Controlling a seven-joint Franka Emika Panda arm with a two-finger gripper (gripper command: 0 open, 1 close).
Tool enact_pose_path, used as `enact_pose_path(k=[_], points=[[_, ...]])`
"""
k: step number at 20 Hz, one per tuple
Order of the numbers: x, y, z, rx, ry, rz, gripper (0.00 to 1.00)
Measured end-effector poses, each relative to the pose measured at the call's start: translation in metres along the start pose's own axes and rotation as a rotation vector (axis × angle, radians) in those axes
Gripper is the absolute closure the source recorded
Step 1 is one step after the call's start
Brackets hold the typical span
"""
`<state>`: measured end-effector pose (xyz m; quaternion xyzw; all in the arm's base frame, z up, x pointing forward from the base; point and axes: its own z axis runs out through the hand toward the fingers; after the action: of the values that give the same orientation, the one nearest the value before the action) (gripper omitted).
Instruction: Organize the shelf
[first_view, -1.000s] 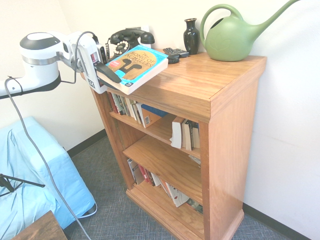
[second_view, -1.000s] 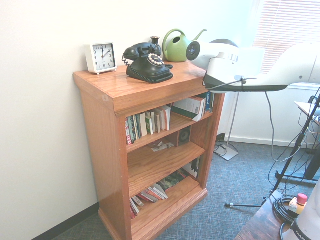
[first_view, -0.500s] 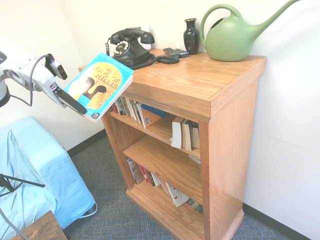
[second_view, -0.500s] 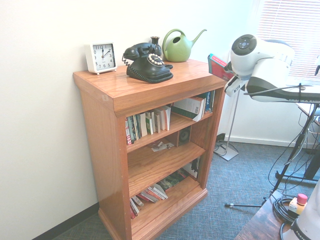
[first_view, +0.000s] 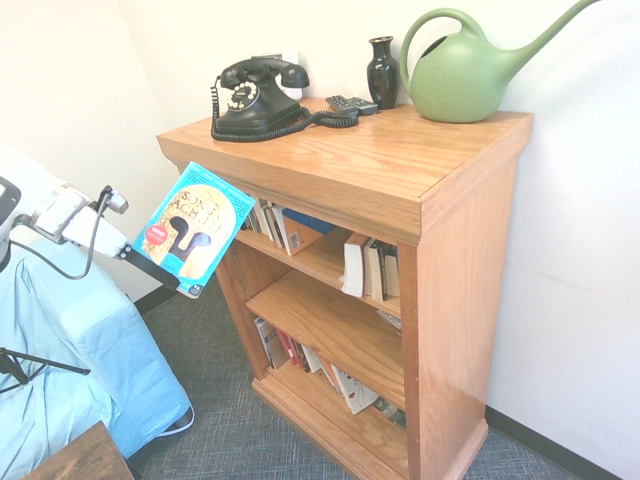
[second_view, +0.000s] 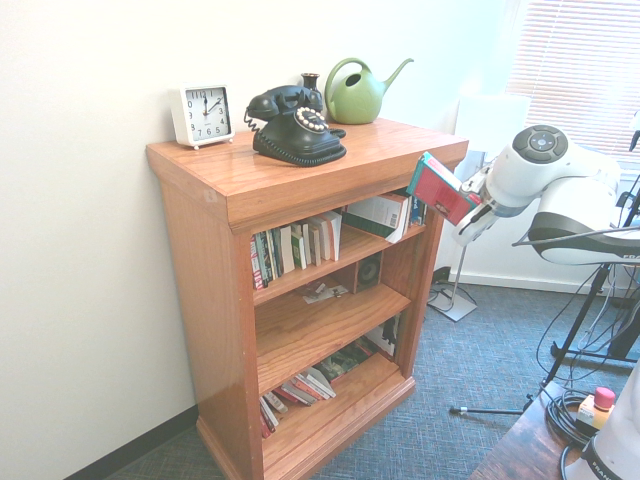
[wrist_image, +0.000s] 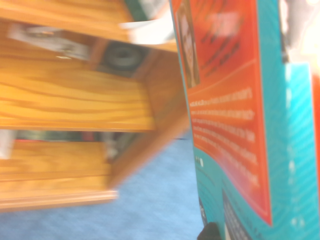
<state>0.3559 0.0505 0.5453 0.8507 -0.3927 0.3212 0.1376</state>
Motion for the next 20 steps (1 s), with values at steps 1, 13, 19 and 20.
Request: enact_pose_path(k=[1,13,19,20], points=[[-0.003,-0.004,0.010,0.018,-0.018,0.002,1.00],[-0.022,-0.052,0.124,0.126,-0.194,-0.019,1.00],[-0.009,-0.080,0.153,0.176,-0.263,-0.021,1.00],[-0.006,-0.083,0.156,0.182,-0.272,-0.017,1.00]])
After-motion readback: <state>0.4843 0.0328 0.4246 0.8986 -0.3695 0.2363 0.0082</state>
